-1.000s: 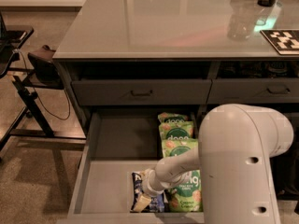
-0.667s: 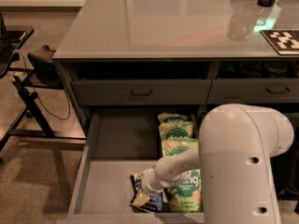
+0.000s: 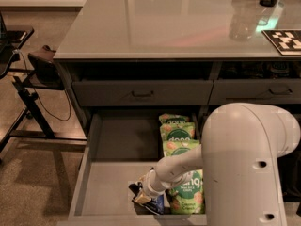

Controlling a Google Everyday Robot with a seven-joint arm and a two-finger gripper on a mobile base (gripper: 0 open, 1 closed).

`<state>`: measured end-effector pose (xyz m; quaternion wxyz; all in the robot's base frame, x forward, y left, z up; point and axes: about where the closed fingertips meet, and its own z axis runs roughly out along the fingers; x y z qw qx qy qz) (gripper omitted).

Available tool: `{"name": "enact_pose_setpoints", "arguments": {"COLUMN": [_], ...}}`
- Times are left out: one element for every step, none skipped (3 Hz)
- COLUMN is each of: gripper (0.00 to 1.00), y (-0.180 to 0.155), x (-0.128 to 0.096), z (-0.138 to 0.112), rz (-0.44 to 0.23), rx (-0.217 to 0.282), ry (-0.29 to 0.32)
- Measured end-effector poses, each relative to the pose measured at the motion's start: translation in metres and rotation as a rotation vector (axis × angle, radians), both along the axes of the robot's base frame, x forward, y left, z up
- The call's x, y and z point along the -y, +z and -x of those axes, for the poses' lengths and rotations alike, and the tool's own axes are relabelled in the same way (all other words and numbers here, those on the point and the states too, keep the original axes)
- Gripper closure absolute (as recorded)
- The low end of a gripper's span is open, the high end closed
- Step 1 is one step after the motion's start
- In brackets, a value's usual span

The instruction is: Pick blue chip bag from middle drawer and place on counter

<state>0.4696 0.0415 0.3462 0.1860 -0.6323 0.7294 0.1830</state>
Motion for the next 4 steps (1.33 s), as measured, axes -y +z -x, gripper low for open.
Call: {"name": "enact_pose_setpoints", "arguments": {"gripper": [1.00,1.00,1.00,1.00], "y": [0.004,0.055,0.132,0.203], "x": [0.000,-0.002,-0.009,-0.014], "z": [0.000,0.017,0.035,0.059], "rz": [0.000,-0.048,-0.141,-0.201], "rx": [0.000,0.063,0.172,0.275], "ry": [0.001,0.128,0.231,0.257]}}
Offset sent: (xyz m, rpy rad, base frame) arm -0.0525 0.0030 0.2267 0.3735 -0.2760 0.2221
